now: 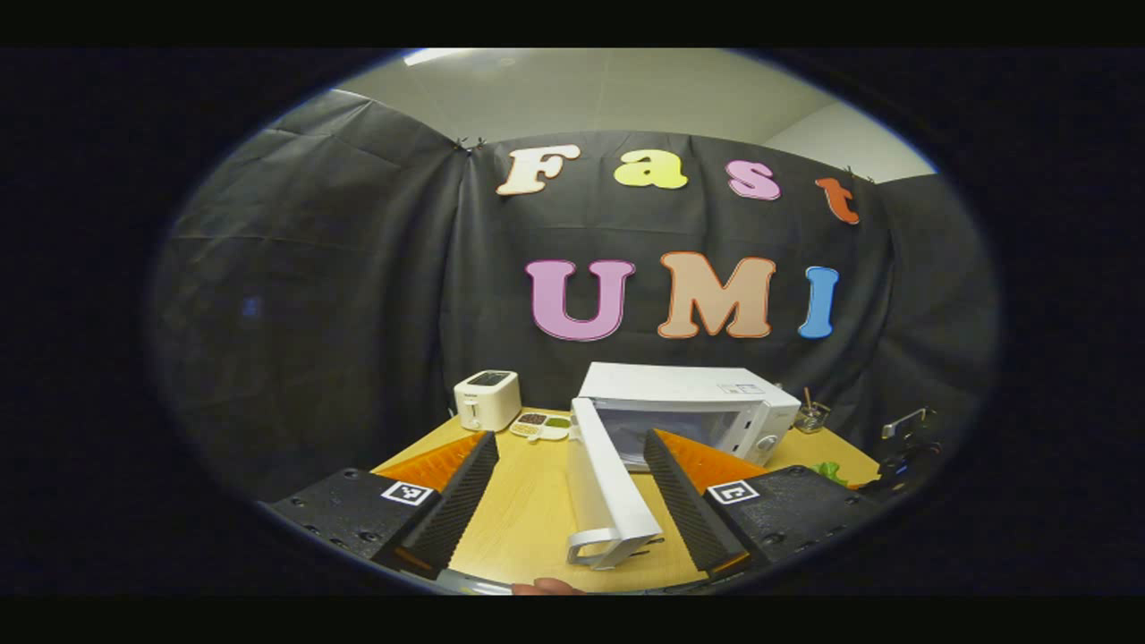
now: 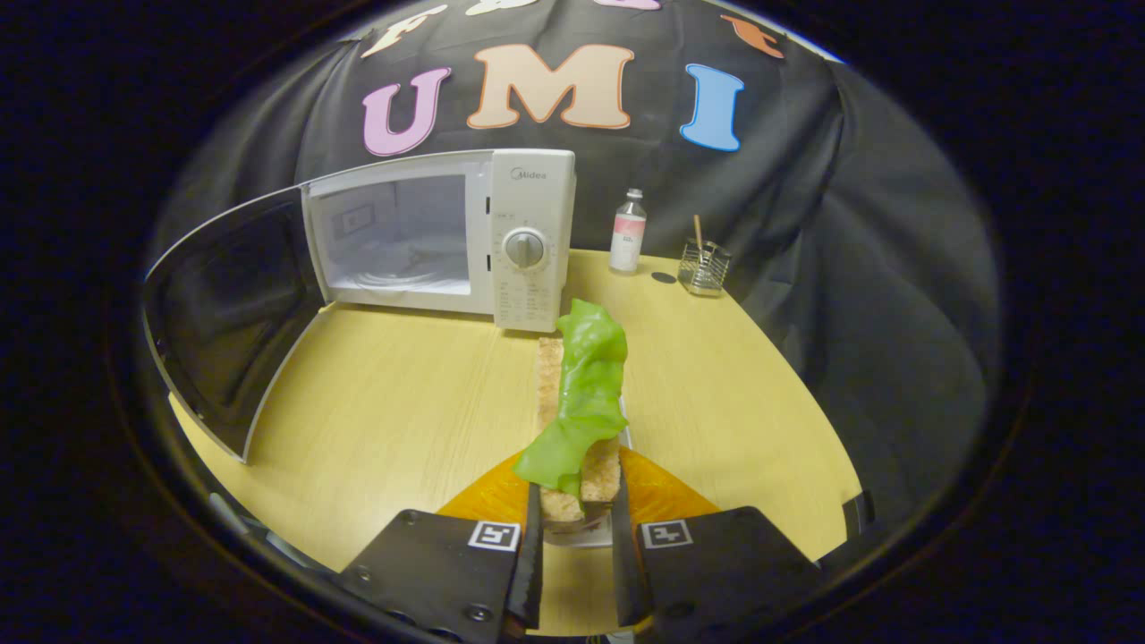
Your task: Open the microwave oven with the left hand, put the food in, and close the microwave oven.
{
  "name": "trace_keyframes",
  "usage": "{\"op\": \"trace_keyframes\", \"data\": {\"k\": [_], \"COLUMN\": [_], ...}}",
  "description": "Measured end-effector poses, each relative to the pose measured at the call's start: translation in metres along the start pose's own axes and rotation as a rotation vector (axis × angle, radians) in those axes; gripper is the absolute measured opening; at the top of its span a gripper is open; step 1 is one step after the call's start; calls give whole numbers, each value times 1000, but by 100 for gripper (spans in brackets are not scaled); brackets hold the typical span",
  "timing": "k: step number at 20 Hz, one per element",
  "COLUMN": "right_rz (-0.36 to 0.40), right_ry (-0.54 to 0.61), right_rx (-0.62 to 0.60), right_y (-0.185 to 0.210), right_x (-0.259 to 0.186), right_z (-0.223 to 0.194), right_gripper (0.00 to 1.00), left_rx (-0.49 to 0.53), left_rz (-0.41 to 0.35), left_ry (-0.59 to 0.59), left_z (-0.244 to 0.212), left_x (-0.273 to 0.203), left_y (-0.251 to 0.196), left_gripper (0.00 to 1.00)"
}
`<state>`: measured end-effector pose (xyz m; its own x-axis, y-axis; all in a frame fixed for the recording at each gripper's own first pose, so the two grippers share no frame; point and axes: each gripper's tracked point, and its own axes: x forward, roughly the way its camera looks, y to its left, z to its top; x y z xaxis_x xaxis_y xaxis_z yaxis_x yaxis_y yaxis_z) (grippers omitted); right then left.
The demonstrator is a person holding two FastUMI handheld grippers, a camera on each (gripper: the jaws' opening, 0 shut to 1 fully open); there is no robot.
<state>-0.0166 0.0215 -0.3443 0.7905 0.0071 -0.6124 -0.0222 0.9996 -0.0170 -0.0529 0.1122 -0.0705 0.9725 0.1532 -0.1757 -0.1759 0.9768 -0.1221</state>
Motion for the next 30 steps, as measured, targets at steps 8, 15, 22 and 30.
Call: {"op": "trace_keyframes", "data": {"k": [8,15,22,30], "right_rz": [24,201,363,360], "right_ry": [-71,-71,105,140], "right_rx": [59,216,632,981], "right_y": [3,104,211,266], "right_x": [-16,-1,48,125], "right_z": [56,106,134,165], "right_gripper": [35,35,28,34], "left_rx": [9,16,47,75], "left_rz": [-29,-66,-67,-73], "left_ry": [-29,-65,-66,-11], "left_z": [7,11,7,-11], "left_x": [9,22,21,18], "left_y": [-4,15,60,95], "left_gripper": [94,96,95,95]}}
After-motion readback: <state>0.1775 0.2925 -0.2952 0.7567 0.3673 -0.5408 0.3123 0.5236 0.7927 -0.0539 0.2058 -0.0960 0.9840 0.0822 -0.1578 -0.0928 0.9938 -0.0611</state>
